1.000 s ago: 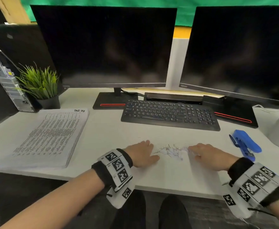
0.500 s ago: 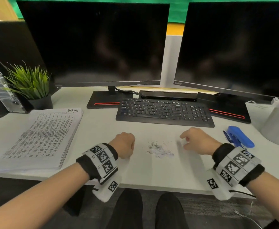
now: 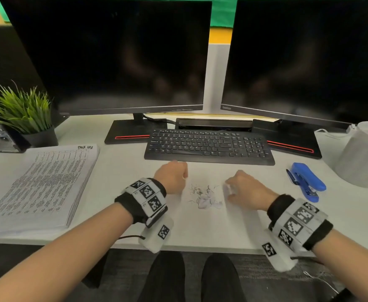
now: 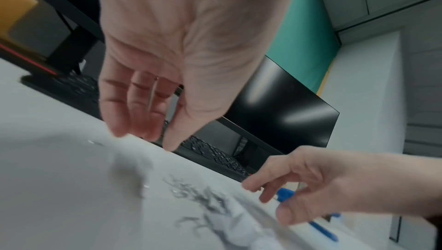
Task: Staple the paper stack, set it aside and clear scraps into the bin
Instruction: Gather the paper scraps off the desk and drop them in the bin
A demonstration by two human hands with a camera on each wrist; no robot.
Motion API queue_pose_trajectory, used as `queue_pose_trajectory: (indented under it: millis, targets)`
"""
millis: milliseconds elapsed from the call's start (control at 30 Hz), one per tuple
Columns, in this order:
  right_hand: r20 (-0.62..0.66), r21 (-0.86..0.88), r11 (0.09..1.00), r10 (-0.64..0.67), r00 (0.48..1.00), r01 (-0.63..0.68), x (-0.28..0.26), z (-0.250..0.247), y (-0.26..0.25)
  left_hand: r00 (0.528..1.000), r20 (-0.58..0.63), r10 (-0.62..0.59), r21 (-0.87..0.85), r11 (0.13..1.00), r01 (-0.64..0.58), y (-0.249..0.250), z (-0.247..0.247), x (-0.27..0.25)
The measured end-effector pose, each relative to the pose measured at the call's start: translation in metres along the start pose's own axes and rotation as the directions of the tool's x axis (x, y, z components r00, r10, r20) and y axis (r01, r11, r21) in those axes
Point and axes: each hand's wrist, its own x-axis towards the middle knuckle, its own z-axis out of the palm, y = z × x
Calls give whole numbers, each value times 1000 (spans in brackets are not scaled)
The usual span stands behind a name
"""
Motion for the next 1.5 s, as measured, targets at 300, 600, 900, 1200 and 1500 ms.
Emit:
queue_pose_trajectory:
  millis: [300, 600, 900, 1200, 1500]
  targets:
    - [157, 32, 988, -157, 975, 154, 9, 9, -14, 963, 259, 67, 50, 995, -82, 4, 15, -14]
    - [-70, -17, 983, -183, 981, 182, 19, 20, -18, 972, 139, 191, 97, 974, -205, 23, 24, -6]
    - [-160, -84, 983, -178, 971, 166, 25, 17, -28, 979, 8, 202, 1, 979, -202, 25, 22, 5]
    - [-124, -271, 951, -188, 974, 149, 29, 18, -30, 980, 14, 201, -4, 980, -200, 27, 20, 13]
    - [-126, 342, 940, 43, 991, 3, 41, -5, -4, 983, 7, 186, -165, 969, -182, 22, 4, 22]
